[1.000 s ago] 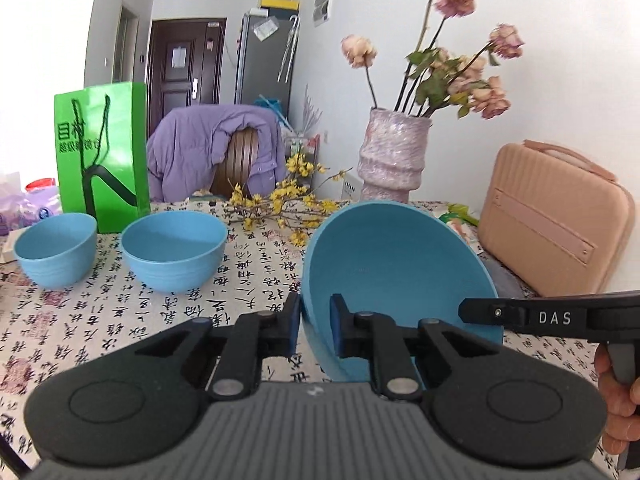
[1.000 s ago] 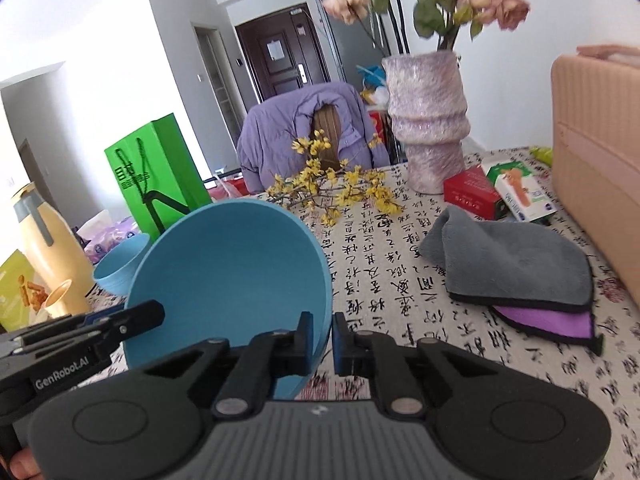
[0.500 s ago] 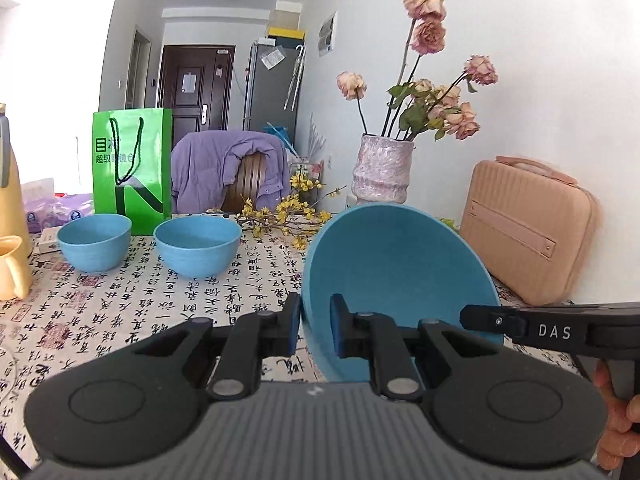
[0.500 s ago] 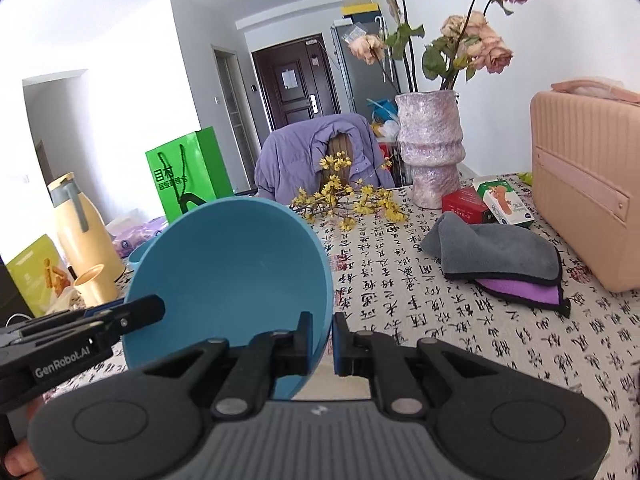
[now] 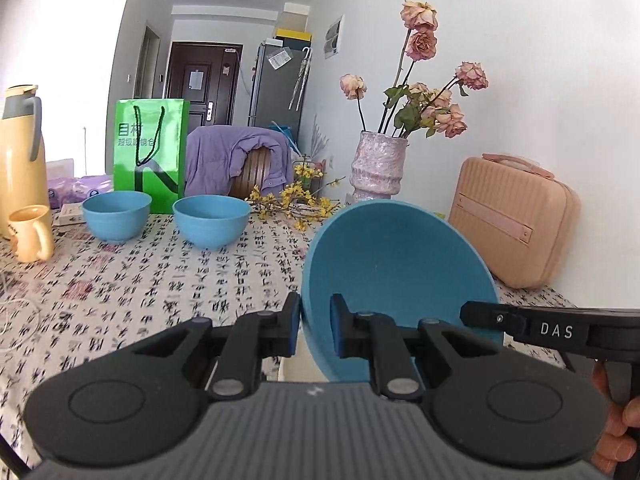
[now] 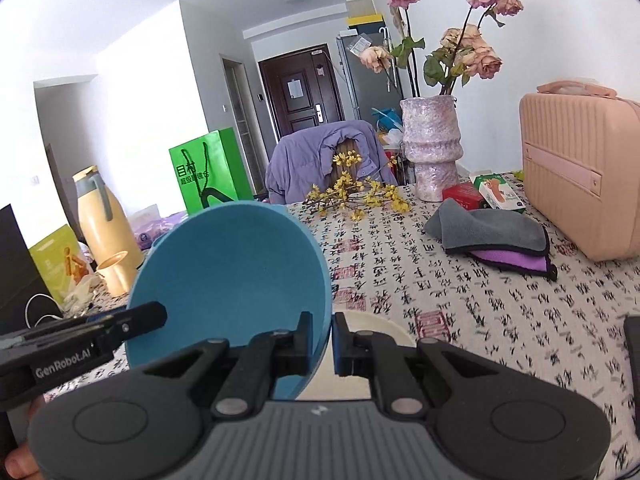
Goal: Organize plates and bowls
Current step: 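Carry the held blue bowl beside the plate stack and lower it onto the tablecloth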
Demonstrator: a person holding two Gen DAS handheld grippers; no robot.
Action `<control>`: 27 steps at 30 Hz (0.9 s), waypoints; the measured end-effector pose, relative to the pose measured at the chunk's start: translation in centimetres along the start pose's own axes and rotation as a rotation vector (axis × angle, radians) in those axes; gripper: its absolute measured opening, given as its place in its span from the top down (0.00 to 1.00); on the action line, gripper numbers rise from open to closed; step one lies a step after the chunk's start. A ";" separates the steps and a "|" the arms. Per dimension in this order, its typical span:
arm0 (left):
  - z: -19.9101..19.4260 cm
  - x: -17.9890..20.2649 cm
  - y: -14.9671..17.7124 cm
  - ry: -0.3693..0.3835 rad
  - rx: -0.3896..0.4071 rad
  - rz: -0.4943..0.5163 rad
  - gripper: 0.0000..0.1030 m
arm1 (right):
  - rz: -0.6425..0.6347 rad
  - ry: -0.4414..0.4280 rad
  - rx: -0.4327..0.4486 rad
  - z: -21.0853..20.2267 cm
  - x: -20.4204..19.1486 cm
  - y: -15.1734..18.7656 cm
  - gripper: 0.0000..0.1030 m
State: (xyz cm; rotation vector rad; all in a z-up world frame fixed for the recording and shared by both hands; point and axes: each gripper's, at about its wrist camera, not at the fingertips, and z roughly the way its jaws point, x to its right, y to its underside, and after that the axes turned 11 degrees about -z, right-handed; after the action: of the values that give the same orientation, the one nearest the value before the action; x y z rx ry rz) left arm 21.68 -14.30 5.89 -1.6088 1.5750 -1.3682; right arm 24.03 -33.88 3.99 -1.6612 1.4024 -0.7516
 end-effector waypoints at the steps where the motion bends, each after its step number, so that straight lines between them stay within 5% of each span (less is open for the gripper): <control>1: -0.5 -0.1 0.3 0.001 0.003 -0.001 0.85 | 0.004 -0.002 0.002 -0.4 -0.2 0.3 0.91; 14: -4.2 -2.2 1.8 -0.003 0.013 -0.026 0.85 | 0.019 -0.022 -0.010 -3.2 -3.1 3.2 0.90; 27: -5.2 -7.4 1.3 -0.073 0.022 -0.095 0.84 | -0.026 -0.084 -0.053 0.3 -7.6 2.3 0.90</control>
State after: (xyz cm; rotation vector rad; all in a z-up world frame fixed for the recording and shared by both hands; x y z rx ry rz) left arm 17.79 -6.11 4.40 -1.7197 1.4531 -1.3547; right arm 21.59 -26.50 2.35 -1.7349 1.3552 -0.6558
